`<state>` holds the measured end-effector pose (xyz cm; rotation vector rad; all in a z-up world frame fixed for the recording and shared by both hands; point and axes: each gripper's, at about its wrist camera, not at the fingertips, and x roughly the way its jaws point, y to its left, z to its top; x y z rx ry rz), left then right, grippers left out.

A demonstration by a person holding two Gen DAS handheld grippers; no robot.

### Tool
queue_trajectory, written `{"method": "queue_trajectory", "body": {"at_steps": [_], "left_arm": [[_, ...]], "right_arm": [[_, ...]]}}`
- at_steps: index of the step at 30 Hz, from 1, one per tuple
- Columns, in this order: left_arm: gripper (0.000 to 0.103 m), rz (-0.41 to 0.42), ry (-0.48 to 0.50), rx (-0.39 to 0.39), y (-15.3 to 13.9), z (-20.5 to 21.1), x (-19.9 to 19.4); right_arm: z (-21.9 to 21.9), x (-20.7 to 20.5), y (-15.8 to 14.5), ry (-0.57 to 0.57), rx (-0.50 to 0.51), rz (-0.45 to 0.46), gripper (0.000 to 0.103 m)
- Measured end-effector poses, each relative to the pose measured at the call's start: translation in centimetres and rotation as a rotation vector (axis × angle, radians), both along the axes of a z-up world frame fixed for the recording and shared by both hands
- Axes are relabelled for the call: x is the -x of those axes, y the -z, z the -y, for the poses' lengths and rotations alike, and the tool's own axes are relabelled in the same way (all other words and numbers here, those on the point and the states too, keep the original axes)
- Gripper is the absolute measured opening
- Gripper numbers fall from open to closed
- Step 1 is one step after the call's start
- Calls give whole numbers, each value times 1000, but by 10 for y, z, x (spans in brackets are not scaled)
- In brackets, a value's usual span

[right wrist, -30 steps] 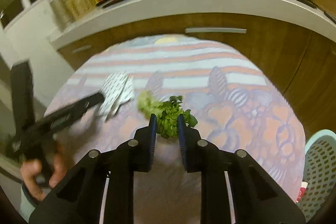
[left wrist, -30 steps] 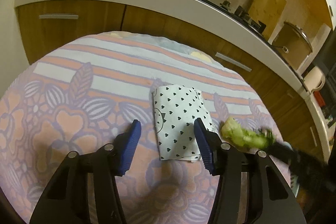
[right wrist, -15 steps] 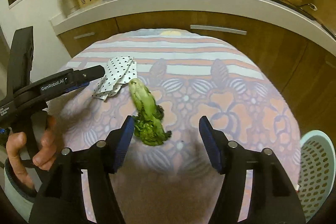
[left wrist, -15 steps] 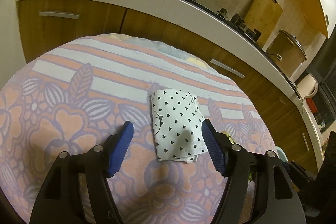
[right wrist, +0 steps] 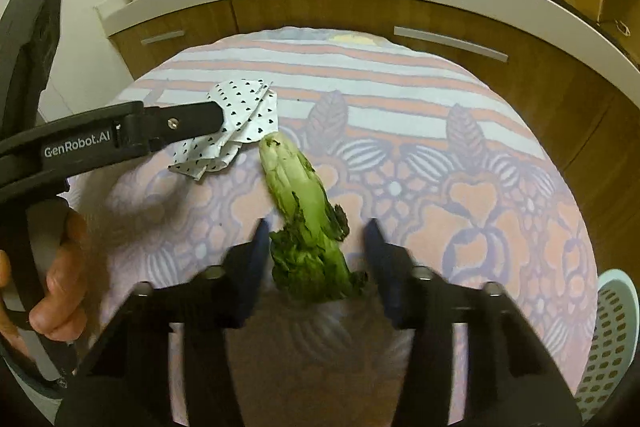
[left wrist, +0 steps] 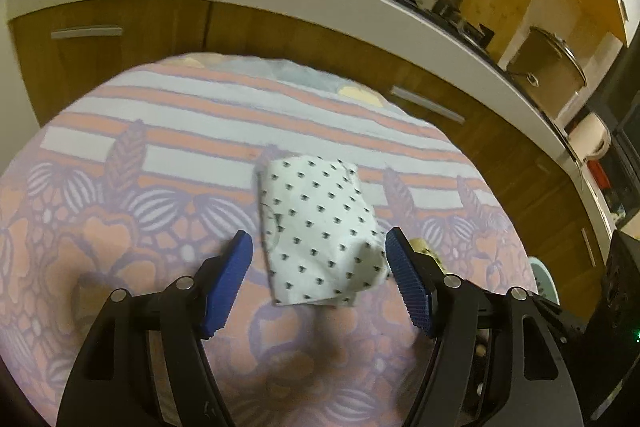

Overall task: Collect trash
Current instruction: 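Grasp the white heart-print napkin with the left tool while the right tool grasps the green vegetable, then lift the napkin and vegetable and carry them over the blue basket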

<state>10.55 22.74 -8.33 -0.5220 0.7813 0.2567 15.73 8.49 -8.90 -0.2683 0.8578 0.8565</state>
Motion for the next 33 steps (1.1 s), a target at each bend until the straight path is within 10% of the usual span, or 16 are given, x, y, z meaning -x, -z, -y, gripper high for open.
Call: {"method": "queue_trajectory", "body": {"at_steps": [8, 17, 33], "left_arm": [[66, -103, 15, -170, 2, 24, -21], [12, -142, 19, -244, -1, 30, -23], [11, 69, 231, -228, -56, 131, -31]], "right_arm": [[14, -7, 0, 12, -85, -72, 23], [45, -11, -16, 70, -153, -61, 21], [174, -10, -53, 291, -253, 14, 21]]}}
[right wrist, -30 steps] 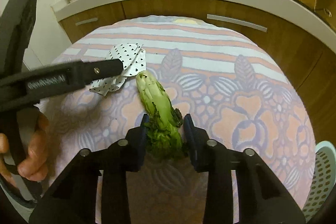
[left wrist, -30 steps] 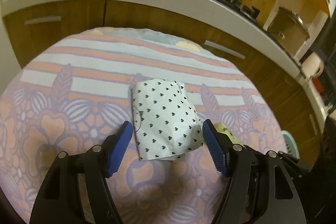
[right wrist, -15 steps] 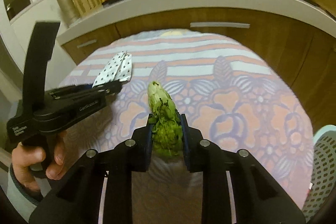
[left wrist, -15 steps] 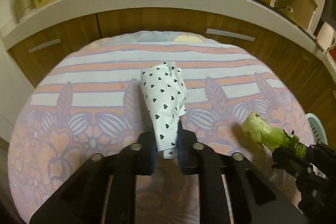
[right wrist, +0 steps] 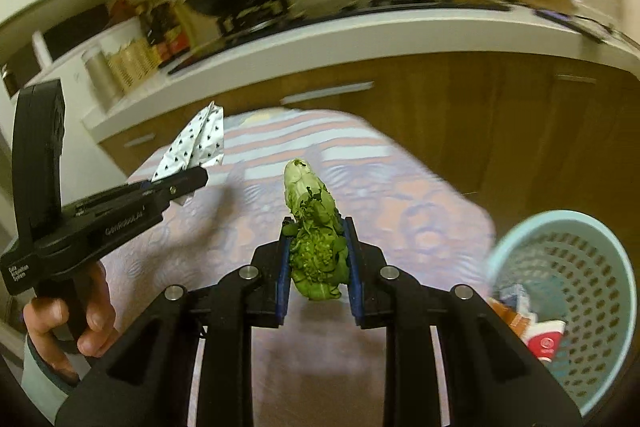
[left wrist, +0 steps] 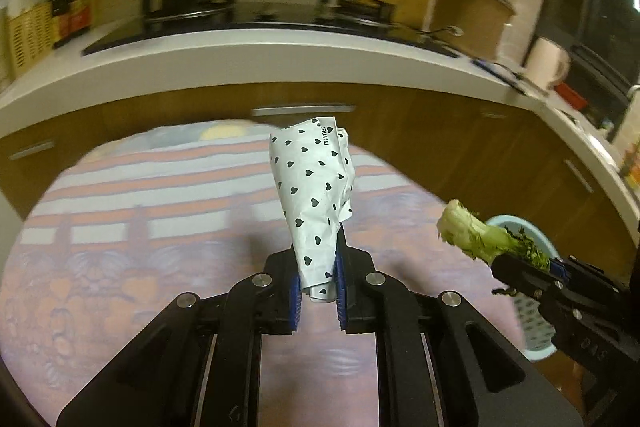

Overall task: Collect trash
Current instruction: 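Lift the napkin and vegetable and carry them over the blue basket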

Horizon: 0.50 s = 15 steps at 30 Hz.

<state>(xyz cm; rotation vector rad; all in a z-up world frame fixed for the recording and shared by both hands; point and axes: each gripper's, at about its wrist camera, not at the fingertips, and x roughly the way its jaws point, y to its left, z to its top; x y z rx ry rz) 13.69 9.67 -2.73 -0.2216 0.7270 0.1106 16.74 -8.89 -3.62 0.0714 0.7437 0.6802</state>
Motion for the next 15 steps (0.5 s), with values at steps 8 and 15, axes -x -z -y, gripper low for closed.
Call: {"method": "queue_trajectory", "body": {"at_steps": [8, 15], "left_arm": [[11, 18, 158, -11, -5, 80, -23], [12, 27, 293, -1, -4, 150, -38]], "right_arm": [[80, -6, -2, 165, -15, 18, 21], [149, -5, -5, 301, -34, 29, 21]]}}
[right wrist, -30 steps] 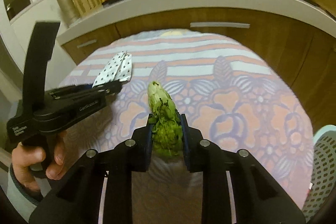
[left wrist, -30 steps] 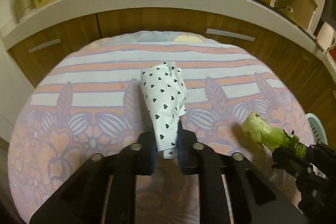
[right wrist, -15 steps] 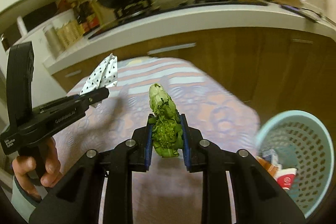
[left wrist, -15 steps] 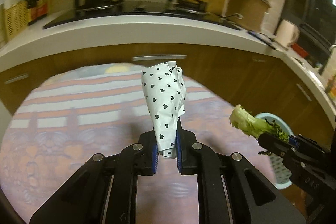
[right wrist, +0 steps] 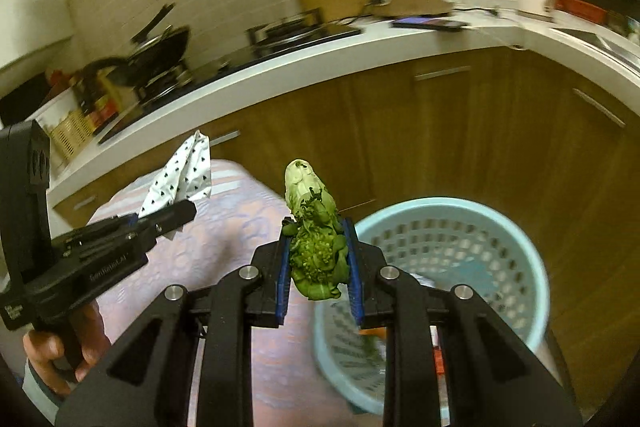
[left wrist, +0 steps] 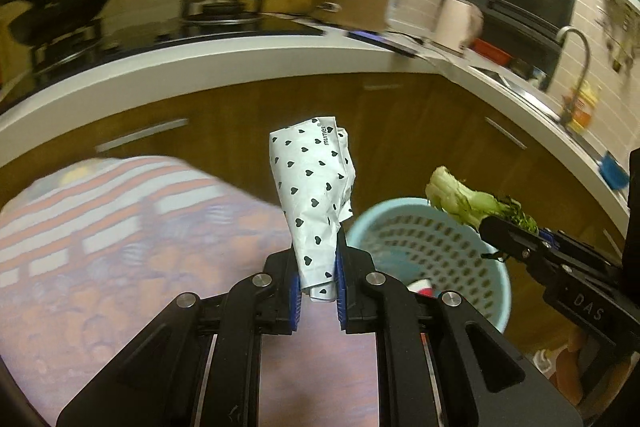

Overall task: Collect trash
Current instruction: 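Lift the napkin and vegetable and carry them over the blue basket, then open both tools to drop the napkin and vegetable into the basket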

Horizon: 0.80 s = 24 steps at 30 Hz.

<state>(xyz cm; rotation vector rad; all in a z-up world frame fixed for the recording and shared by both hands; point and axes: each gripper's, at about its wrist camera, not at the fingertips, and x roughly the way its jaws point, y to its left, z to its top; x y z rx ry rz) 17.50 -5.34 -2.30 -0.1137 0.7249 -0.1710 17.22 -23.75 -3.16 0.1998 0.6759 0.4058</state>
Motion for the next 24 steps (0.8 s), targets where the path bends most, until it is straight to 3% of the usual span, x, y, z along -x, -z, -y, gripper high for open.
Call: {"method": "queue_trajectory", "body": {"at_steps": [11, 14, 16, 20, 22, 24], "left_arm": [[13, -29, 152, -5, 17, 73, -20], [27, -25, 171, -4, 20, 80, -24], [43, -14, 168, -10, 21, 84, -25], [48, -9, 177, -8, 20, 84, -25], [57, -1, 174, -13, 20, 83, -23], [57, 4, 169, -16, 20, 81, -20]], "right_arm": [[59, -10, 18, 146, -7, -72, 21], [62, -15, 27, 171, 10, -102, 22], [61, -20, 33, 174, 43, -122, 26], [62, -20, 42, 178, 45, -143, 27], [62, -19, 42, 180, 47, -141, 28], [62, -17, 40, 178, 46, -136, 28]]}}
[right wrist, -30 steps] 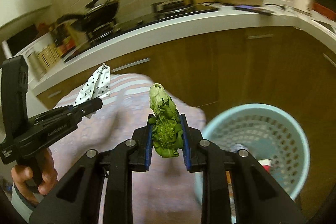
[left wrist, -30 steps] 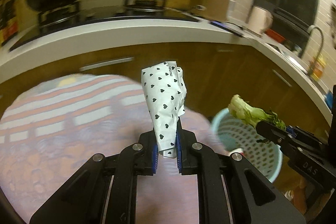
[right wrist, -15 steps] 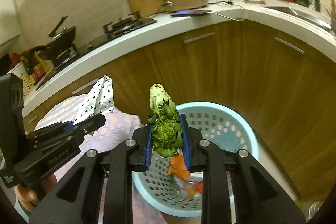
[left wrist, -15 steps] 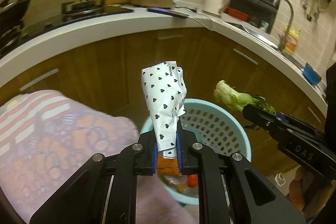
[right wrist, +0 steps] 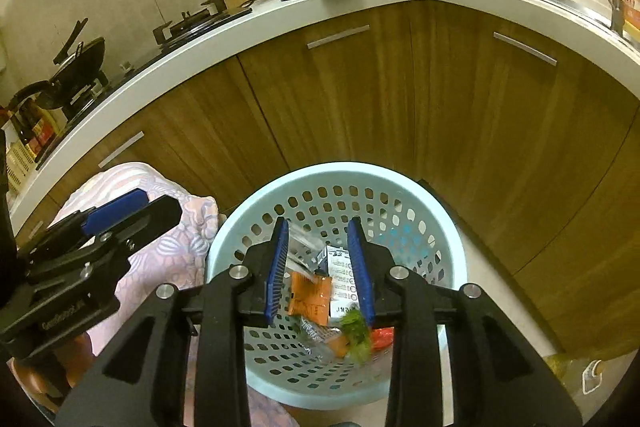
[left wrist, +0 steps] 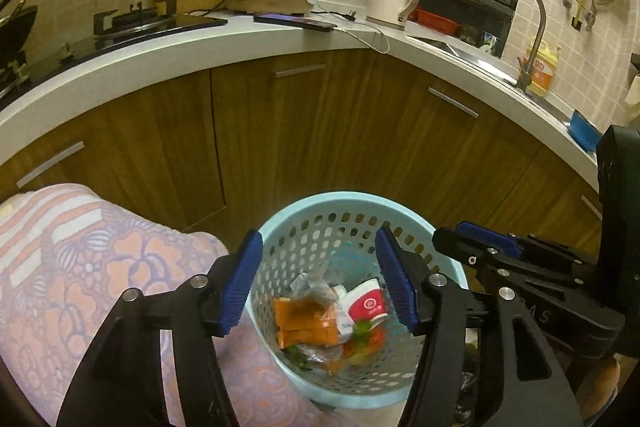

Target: Collect trash

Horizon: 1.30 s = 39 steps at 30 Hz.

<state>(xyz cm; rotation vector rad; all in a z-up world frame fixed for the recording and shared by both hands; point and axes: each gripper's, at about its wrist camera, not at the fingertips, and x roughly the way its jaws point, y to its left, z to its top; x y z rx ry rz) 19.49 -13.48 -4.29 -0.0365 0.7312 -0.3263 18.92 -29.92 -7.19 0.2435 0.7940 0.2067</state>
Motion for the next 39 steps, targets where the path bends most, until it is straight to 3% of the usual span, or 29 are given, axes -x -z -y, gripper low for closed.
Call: {"method": "queue_trajectory", "body": {"at_steps": [5, 8, 9, 10, 15, 18, 22, 29, 39], "left_arm": [[61, 24, -17, 10, -7, -6, 10], [75, 86, -43, 8, -16, -9, 24], [78, 109, -57, 12, -20, -11, 29], [79, 123, -66, 17, -24, -12, 33], [84, 205, -128, 17, -37, -23, 52], [85, 249, -200, -1, -36, -32, 65], [86, 313, -260, -31, -34, -38, 81], [86, 329, -293, -48, -32, -42, 90], [86, 319, -301, -74, -29, -40, 91]], "right_arm": [[-4, 10, -11, -6, -1, 27, 31], [-11, 18, -21, -8, 21, 59, 34], [-13, 23, -26, -5, 36, 79, 41], [-15, 25, -30, -2, 43, 93, 47], [-24, 43, -52, 18, 88, 195, 51], [-28, 56, -56, 86, 147, 265, 55], [-28, 67, -53, 117, 135, 332, 58], [-28, 71, -35, 151, 132, 320, 58], [-25, 74, -37, 180, 141, 330, 59]]}}
